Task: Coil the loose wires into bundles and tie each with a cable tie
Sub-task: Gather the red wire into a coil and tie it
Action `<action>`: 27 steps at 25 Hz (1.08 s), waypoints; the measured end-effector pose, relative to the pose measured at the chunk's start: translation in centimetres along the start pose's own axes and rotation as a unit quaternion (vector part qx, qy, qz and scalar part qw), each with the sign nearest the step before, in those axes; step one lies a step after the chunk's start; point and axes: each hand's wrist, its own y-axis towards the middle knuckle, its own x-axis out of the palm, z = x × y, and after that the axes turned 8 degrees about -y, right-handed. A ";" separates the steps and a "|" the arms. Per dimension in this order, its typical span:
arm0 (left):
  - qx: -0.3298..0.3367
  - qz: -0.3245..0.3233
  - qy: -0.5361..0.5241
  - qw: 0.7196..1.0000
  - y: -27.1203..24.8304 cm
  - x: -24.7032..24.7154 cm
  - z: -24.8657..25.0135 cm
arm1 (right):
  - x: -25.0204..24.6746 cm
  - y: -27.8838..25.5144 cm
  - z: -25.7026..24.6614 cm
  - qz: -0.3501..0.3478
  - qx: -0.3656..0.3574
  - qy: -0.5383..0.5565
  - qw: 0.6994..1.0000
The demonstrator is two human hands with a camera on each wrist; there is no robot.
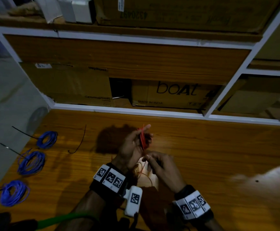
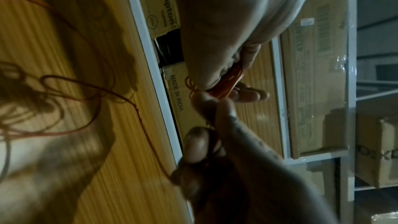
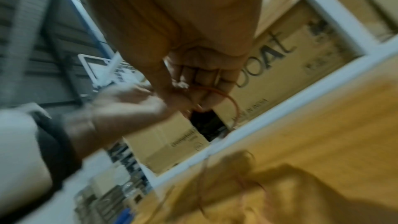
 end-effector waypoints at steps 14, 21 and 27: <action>-0.131 -0.140 0.084 0.978 -0.8 -0.6 2.0 | -2.4 2.3 6.1 -0.132 -0.044 -0.263 0.955; -0.198 -0.143 0.343 0.907 -1.2 -0.9 0.6 | -6.1 5.1 3.6 -0.129 -0.098 -0.332 0.929; -0.144 -0.091 0.430 0.887 -1.7 0.4 0.1 | -6.8 4.4 2.1 -0.092 -0.097 -0.341 0.930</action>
